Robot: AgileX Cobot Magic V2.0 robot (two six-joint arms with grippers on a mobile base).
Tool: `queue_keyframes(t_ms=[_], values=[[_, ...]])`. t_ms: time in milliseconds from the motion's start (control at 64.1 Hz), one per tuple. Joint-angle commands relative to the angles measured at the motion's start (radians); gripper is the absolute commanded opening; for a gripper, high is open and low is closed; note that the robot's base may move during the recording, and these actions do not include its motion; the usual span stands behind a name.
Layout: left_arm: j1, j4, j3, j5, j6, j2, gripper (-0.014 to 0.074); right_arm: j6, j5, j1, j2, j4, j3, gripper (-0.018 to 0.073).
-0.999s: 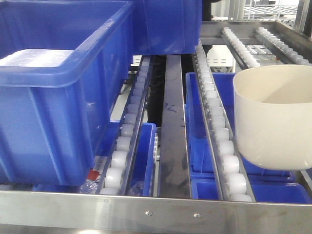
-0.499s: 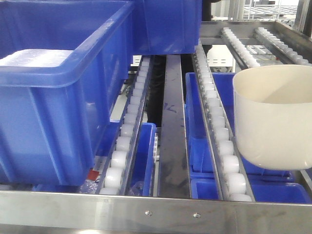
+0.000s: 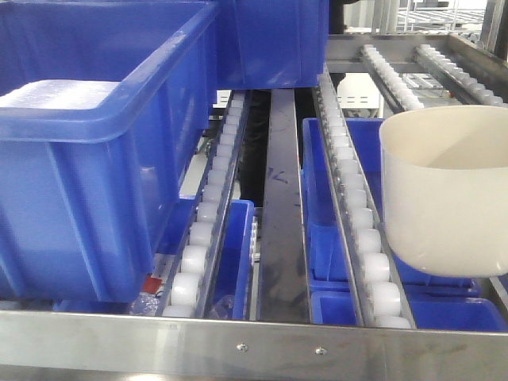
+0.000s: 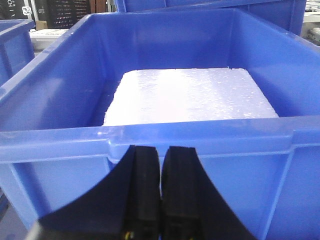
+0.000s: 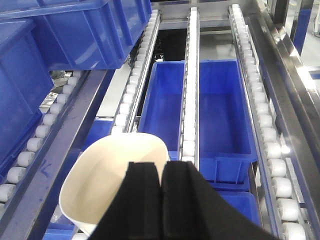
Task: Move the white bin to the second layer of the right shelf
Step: 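Lift the open right gripper up and away from the bin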
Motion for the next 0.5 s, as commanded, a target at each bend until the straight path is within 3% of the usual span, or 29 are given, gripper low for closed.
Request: queue_keyframes(t_ms=[0,484], values=[[-0.004,-0.005,0.037,-0.084,-0.004,-0.014,0.0085,-0.001,-0.094,-0.006,0.004,-0.001,-0.027,0.0056],[-0.004,-0.005,0.037,-0.084,-0.004,-0.014,0.0085,-0.001,-0.093,-0.006,-0.05,-0.002,-0.026,0.0056]])
